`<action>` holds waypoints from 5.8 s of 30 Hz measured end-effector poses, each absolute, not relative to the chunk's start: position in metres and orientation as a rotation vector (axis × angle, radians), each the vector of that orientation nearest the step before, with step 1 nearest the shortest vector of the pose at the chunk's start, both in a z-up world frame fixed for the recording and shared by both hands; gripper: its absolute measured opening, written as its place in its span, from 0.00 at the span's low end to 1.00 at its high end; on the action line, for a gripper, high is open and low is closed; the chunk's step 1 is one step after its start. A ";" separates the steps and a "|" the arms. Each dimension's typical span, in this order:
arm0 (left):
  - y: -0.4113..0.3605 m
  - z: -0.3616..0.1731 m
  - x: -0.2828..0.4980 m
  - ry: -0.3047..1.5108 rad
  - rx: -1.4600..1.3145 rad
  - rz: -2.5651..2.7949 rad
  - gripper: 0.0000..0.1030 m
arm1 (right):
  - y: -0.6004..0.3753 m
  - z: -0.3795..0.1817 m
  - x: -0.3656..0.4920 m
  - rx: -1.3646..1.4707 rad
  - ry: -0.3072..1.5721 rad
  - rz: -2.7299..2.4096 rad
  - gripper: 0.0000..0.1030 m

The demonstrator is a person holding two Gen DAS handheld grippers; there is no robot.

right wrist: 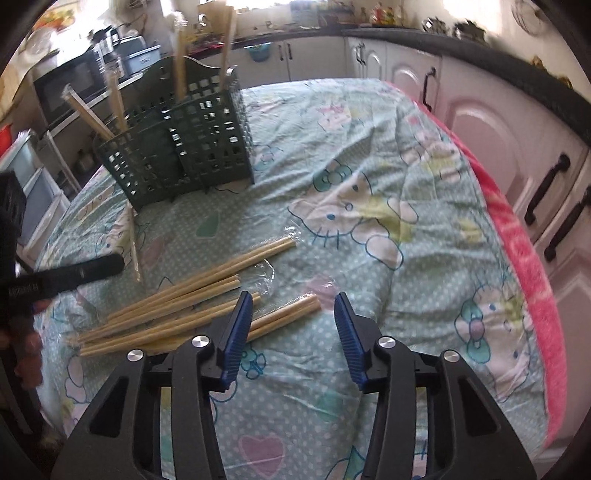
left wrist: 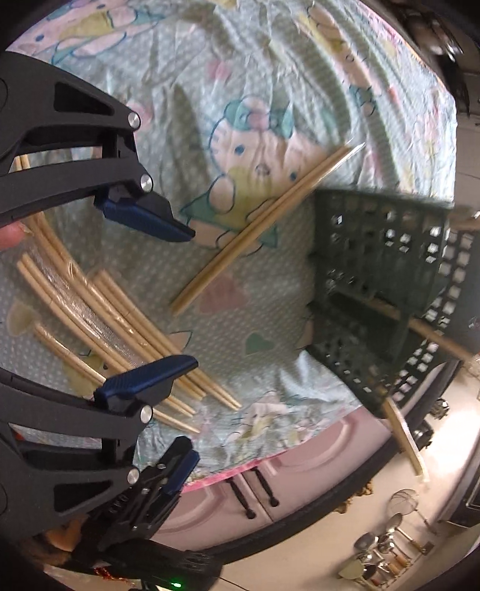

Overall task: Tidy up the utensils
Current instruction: 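Move both open tools down toward the chopstick pile beside the basket, then close the left gripper on a chopstick while the right gripper grasps another chopstick, then lift both held chopsticks and carry them above the green basket, then open the left gripper over the basket while the right gripper opens too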

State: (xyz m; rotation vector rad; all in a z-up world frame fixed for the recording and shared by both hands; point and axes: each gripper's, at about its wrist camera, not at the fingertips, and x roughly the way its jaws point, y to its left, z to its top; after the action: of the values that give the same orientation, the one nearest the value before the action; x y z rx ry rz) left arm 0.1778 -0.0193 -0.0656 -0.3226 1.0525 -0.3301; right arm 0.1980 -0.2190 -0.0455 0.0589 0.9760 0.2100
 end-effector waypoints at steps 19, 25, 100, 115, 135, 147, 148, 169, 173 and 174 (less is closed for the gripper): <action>-0.017 -0.083 0.187 1.078 -0.282 -0.280 0.14 | -0.236 -0.069 0.235 0.290 1.110 0.133 0.18; -0.002 -0.081 0.180 1.079 -0.317 -0.318 0.10 | -0.242 -0.069 0.236 0.300 1.096 0.144 0.10; 0.042 0.205 0.150 0.398 -0.066 -0.300 0.03 | -0.166 0.234 0.243 0.082 0.069 0.471 0.05; 0.053 0.177 0.176 0.507 -0.067 -0.277 0.03 | -0.149 0.210 0.288 0.077 0.026 0.430 0.05; 0.034 0.121 0.221 0.606 -0.088 -0.261 0.03 | -0.130 0.137 0.324 0.038 0.119 0.359 0.05; 0.032 0.101 0.234 0.639 -0.117 -0.263 0.03 | -0.131 0.111 0.337 0.059 0.187 0.328 0.05; 0.032 0.100 0.235 0.640 -0.119 -0.264 0.03 | -0.131 0.110 0.337 0.060 0.197 0.328 0.05; 0.050 0.112 0.217 0.563 -0.212 -0.246 0.56 | -0.140 0.110 0.322 0.060 0.285 0.363 0.40; 0.057 0.122 0.207 0.524 -0.231 -0.237 0.75 | -0.144 0.117 0.313 0.064 0.288 0.376 0.48; 0.058 0.124 0.204 0.513 -0.234 -0.235 0.81 | -0.145 0.118 0.310 0.063 0.287 0.377 0.49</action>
State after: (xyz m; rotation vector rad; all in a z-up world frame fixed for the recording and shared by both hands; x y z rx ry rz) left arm 0.2041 0.0581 0.1242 -0.2335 0.5134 -0.2354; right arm 0.3095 -0.1450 0.1181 0.0627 0.2871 0.3769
